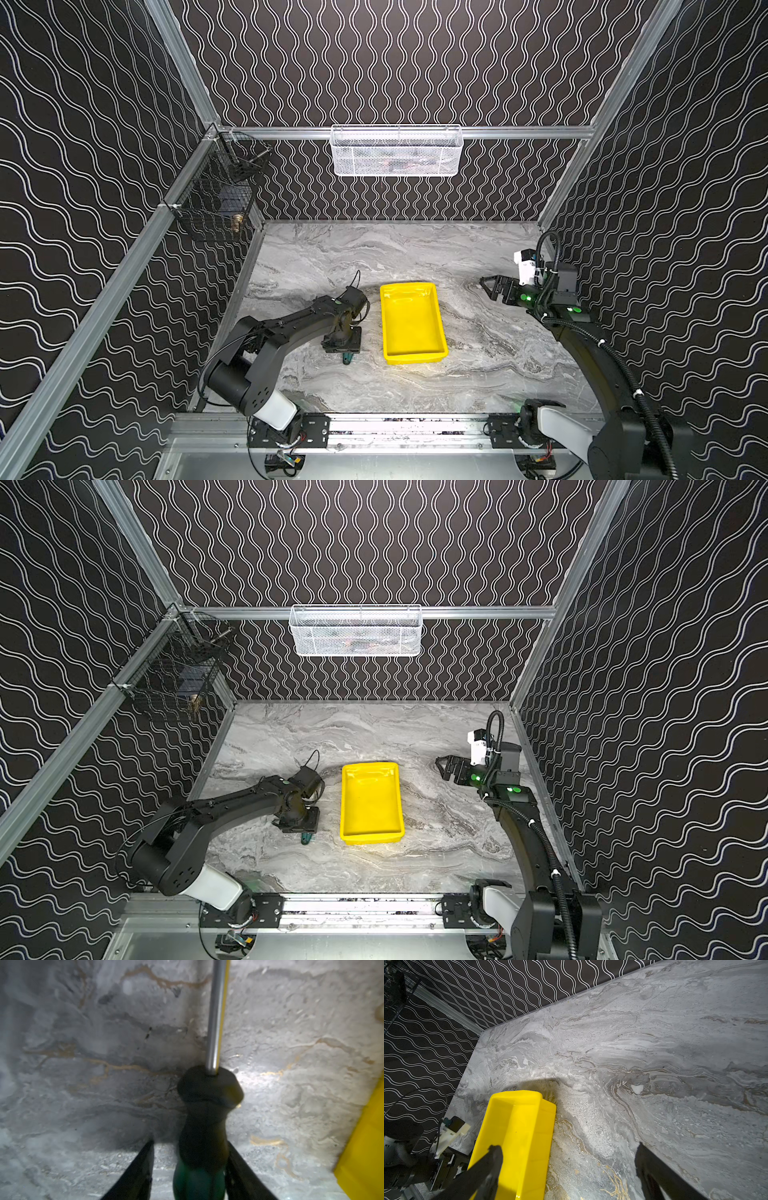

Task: Put the screwdriver in the bin
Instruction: 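Lower the left gripper over the green handle and close on it, then lift the screwdriver with the left gripper and carry it toward the bin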

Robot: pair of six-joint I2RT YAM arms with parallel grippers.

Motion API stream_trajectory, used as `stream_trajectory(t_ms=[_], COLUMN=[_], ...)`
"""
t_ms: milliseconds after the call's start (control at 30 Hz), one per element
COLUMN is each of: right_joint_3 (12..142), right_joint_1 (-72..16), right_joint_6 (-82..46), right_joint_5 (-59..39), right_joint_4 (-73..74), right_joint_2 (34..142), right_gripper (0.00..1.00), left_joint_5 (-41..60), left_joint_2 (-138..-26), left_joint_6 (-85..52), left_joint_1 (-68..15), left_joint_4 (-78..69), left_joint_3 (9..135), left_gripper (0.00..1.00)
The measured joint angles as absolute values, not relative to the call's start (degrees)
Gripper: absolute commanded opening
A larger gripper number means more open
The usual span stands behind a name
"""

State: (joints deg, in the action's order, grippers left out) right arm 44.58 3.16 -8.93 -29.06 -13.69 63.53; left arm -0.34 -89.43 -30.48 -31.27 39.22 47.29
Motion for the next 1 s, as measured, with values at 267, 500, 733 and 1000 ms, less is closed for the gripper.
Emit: stream_trajectory(t_ms=[267,500,733,1000], right_joint_3=[44.47,44.12,44.1,44.05], right_joint_1=[3.16,3.16,3.16,3.16], right_joint_6=[-8.91,-8.91,-8.91,-8.91], right_joint_5=[-29.45,-30.41,-30.76,-30.74], right_joint_4=[-13.67,-13.3,-13.28,-13.28], right_joint_2=[63.66,63.55,63.51,63.46], right_gripper=[0.99,0.99,0.99,0.99], left_joint_5=[-1.3,-1.54,-1.5,-1.32], left_joint_2=[-90.08,-90.3,-89.78,-89.73], left_joint_6=[-31.11,-31.07,-31.07,-31.07], left_joint_1=[-31.29,-31.29,-31.29,-31.29], left_joint_4=[39.42,39.53,38.92,38.57], left_joint_3=[47.31,47.27,46.52,46.22], left_gripper=[0.42,0.36,0.31,0.32])
